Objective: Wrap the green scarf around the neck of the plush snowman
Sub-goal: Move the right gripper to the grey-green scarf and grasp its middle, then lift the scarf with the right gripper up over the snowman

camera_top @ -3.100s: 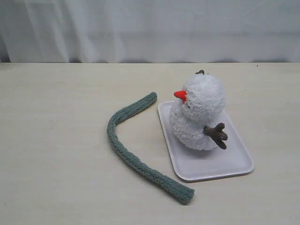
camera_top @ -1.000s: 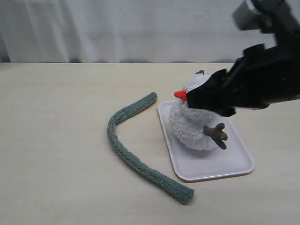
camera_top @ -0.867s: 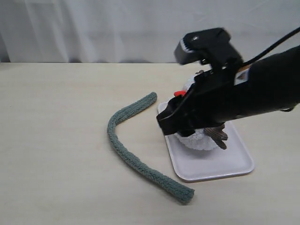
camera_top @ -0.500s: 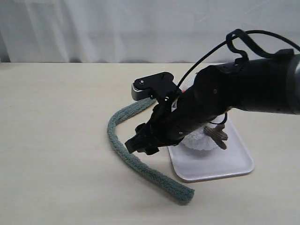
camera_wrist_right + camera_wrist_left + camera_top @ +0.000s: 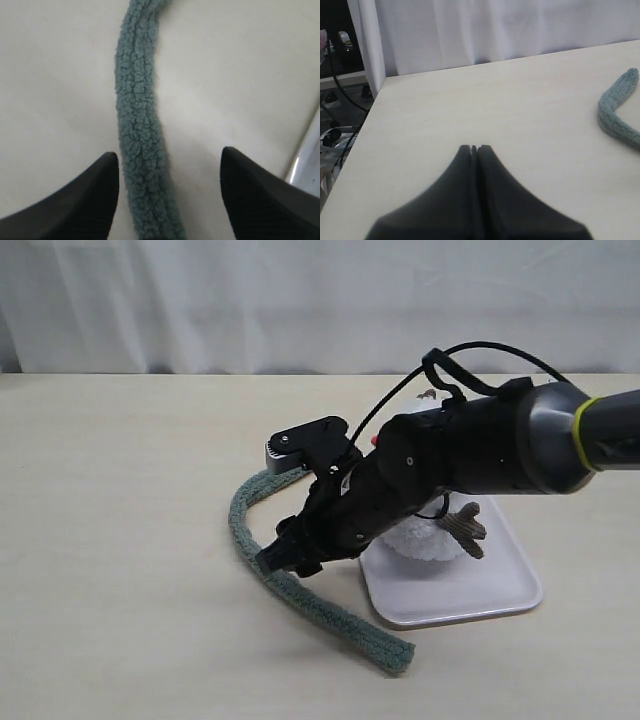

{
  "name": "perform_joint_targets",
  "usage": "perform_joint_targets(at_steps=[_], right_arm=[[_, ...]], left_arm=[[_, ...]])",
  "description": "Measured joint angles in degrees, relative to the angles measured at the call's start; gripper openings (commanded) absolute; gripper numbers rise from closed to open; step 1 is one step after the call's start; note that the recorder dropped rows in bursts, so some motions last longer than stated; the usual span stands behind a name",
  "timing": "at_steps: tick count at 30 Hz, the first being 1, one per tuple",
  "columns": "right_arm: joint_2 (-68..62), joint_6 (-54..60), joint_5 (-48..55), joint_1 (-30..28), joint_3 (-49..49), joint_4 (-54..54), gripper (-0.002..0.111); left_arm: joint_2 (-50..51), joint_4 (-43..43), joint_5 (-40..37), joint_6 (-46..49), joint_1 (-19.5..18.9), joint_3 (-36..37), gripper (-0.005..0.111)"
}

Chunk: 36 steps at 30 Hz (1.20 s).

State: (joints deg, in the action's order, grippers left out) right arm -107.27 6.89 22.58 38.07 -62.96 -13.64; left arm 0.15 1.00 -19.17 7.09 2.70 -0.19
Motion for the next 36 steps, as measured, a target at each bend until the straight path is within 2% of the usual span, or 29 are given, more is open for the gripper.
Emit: perform_joint_targets(at_steps=[12,18,30,36], right_arm=[[-2.45,3.53,-2.53,1.91,-4.86,-3.07,0.056],[-8.08,4.09,-2.83,3.8,-9.09,-3.19,0.056],[-16.6,4.19,-3.1,4.0,-16.57,-3.19,0.056],[-18.44,2.1,-3.8,4.0,-16.84,2.32,0.056]], left_arm=[[0.0,0.0,0.0,0.0,0.0,0.0,0.0],[0.0,0.0,0.0,0.0,0.0,0.0,0.0],[0.0,0.0,0.0,0.0,0.0,0.0,0.0],[0.0,0.0,0.0,0.0,0.0,0.0,0.0]])
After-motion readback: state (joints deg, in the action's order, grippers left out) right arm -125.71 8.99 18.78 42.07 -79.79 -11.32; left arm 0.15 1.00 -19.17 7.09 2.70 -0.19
